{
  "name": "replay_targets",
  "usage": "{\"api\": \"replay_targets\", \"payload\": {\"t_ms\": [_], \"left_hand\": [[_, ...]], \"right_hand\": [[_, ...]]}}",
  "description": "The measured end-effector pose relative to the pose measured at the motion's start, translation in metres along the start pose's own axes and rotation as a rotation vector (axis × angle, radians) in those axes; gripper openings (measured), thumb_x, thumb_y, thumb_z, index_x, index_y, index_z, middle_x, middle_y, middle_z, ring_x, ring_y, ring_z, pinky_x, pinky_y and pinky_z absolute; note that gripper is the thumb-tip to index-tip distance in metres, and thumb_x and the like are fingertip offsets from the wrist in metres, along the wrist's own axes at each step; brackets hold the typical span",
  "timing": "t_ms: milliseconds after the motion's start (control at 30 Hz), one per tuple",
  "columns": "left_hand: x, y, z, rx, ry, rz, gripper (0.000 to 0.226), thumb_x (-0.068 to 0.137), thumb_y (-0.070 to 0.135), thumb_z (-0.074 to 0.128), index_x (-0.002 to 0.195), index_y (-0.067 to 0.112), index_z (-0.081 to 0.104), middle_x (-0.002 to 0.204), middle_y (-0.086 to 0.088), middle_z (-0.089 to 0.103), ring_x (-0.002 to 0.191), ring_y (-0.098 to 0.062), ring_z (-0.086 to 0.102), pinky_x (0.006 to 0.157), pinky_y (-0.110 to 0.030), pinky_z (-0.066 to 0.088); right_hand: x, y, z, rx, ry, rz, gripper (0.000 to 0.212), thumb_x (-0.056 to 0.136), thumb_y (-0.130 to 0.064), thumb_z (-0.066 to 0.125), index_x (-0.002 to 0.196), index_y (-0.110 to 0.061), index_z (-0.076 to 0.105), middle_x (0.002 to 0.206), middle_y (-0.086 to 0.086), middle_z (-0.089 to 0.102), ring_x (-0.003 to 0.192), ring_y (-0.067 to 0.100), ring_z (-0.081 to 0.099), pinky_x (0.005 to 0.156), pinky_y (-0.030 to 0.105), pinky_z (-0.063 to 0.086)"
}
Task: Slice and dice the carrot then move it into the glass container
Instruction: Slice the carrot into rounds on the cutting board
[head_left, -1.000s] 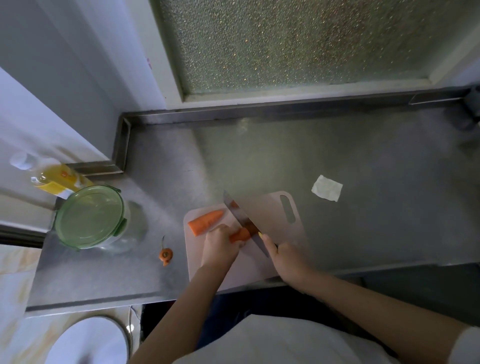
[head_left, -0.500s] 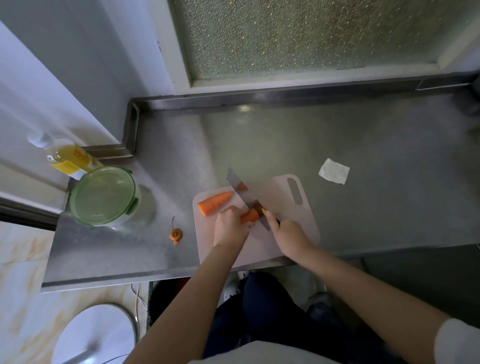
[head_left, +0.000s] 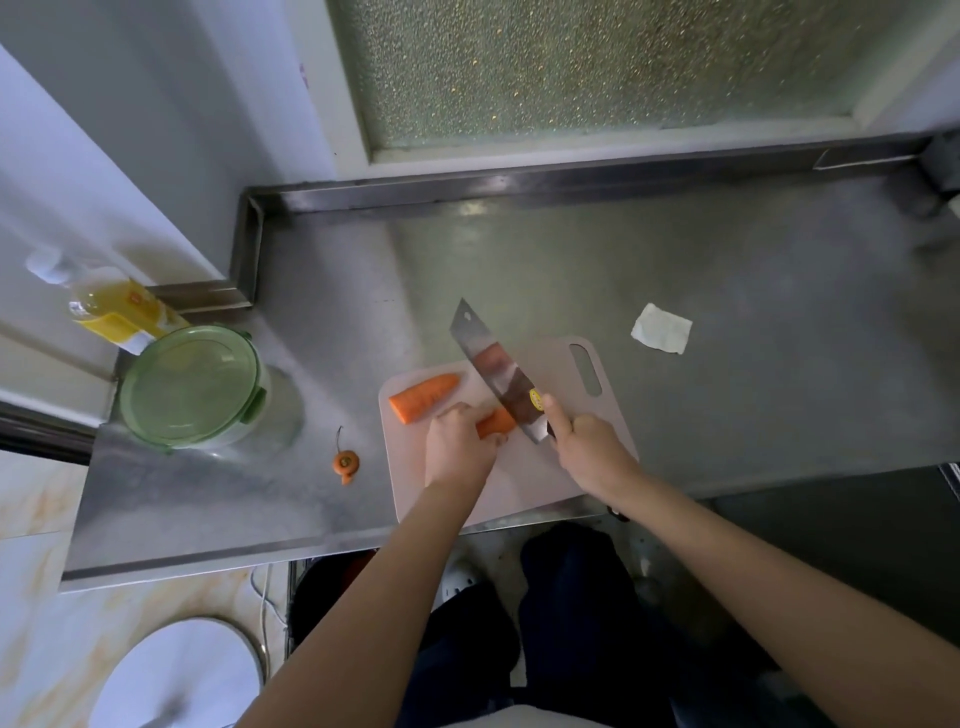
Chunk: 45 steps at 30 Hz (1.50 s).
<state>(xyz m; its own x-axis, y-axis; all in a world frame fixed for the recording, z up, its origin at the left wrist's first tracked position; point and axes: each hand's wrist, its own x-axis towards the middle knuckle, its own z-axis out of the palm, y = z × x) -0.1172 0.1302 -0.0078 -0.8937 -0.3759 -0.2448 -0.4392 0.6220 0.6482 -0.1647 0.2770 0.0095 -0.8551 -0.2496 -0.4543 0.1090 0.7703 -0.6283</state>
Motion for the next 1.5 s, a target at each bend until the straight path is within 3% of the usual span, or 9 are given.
{"api": "replay_targets", "payload": {"t_ms": [267, 433, 600, 700, 800, 867, 1233, 1367, 1500], "left_hand": [[-0.001, -0.002, 0.004, -0.02, 0.035, 0.007, 0.018, 0.077, 0.014, 0.072, 0.095, 0.014, 0.073, 0.093, -0.006, 0.068, 0.089, -0.024, 0.06, 0.083, -0.029, 0.047], [-0.004, 0.001, 0.004, 0.032, 0.043, 0.023, 0.018, 0.079, 0.013, 0.07, 0.095, 0.006, 0.072, 0.094, -0.009, 0.066, 0.089, -0.025, 0.058, 0.082, -0.028, 0.045], [-0.004, 0.002, 0.005, 0.013, 0.024, 0.017, 0.017, 0.079, 0.013, 0.069, 0.095, 0.01, 0.073, 0.092, -0.007, 0.067, 0.086, -0.023, 0.058, 0.081, -0.031, 0.047], [-0.003, 0.001, 0.004, 0.004, 0.01, 0.002, 0.014, 0.08, 0.014, 0.068, 0.092, 0.012, 0.073, 0.091, -0.005, 0.068, 0.083, -0.021, 0.059, 0.079, -0.032, 0.049], [-0.002, 0.002, 0.003, -0.012, 0.0, -0.01, 0.009, 0.083, 0.015, 0.068, 0.09, 0.015, 0.073, 0.089, -0.003, 0.067, 0.082, -0.02, 0.06, 0.08, -0.03, 0.052], [-0.001, 0.003, 0.002, -0.017, -0.005, -0.017, 0.01, 0.083, 0.016, 0.069, 0.092, 0.015, 0.073, 0.091, -0.002, 0.066, 0.085, -0.019, 0.06, 0.083, -0.028, 0.051], [0.003, -0.001, 0.0, -0.023, -0.022, -0.005, 0.015, 0.081, 0.02, 0.072, 0.095, 0.016, 0.073, 0.091, 0.002, 0.067, 0.084, -0.017, 0.06, 0.083, -0.029, 0.053], [0.005, 0.0, 0.001, -0.008, -0.014, -0.016, 0.011, 0.082, 0.018, 0.071, 0.092, 0.014, 0.072, 0.086, 0.003, 0.062, 0.08, -0.015, 0.057, 0.078, -0.022, 0.049], [0.003, 0.001, 0.002, -0.007, -0.012, -0.019, 0.006, 0.082, 0.017, 0.07, 0.087, 0.013, 0.071, 0.082, 0.004, 0.059, 0.079, -0.017, 0.058, 0.077, -0.025, 0.051]], "right_hand": [[-0.006, -0.004, -0.001, -0.034, -0.006, -0.028, 0.064, 0.097, -0.054, 0.023, 0.053, -0.013, 0.045, 0.058, 0.005, 0.047, 0.068, 0.028, 0.05, 0.067, 0.029, 0.034], [-0.01, -0.007, 0.004, -0.095, -0.002, -0.014, 0.073, 0.098, -0.054, 0.02, 0.076, 0.002, 0.062, 0.077, 0.017, 0.061, 0.081, 0.032, 0.06, 0.072, 0.033, 0.043], [-0.006, -0.016, 0.001, -0.057, -0.062, -0.017, 0.064, 0.099, -0.053, 0.022, 0.063, -0.007, 0.049, 0.078, 0.018, 0.056, 0.08, 0.033, 0.057, 0.068, 0.03, 0.037], [-0.001, -0.023, -0.002, -0.033, -0.118, -0.014, 0.063, 0.101, -0.048, 0.022, 0.087, 0.002, 0.058, 0.088, 0.022, 0.059, 0.085, 0.033, 0.056, 0.072, 0.033, 0.039], [-0.004, -0.024, -0.002, -0.015, -0.157, 0.025, 0.055, 0.097, -0.057, 0.024, 0.066, -0.016, 0.043, 0.083, 0.012, 0.051, 0.078, 0.024, 0.047, 0.071, 0.028, 0.035], [-0.009, -0.019, -0.004, -0.02, -0.168, 0.038, 0.053, 0.096, -0.059, 0.024, 0.063, -0.02, 0.038, 0.082, 0.011, 0.049, 0.078, 0.023, 0.046, 0.071, 0.027, 0.034], [-0.021, -0.002, -0.005, -0.055, -0.155, 0.059, 0.054, 0.097, -0.055, 0.026, 0.062, -0.017, 0.041, 0.066, 0.004, 0.047, 0.075, 0.023, 0.048, 0.069, 0.025, 0.034], [-0.017, 0.0, 0.004, -0.093, -0.097, 0.039, 0.066, 0.1, -0.051, 0.022, 0.069, -0.002, 0.053, 0.077, 0.015, 0.057, 0.078, 0.027, 0.055, 0.069, 0.027, 0.035], [-0.014, 0.001, 0.013, -0.061, -0.095, 0.027, 0.066, 0.099, -0.053, 0.021, 0.066, -0.005, 0.054, 0.069, 0.009, 0.055, 0.075, 0.025, 0.056, 0.069, 0.028, 0.038]]}}
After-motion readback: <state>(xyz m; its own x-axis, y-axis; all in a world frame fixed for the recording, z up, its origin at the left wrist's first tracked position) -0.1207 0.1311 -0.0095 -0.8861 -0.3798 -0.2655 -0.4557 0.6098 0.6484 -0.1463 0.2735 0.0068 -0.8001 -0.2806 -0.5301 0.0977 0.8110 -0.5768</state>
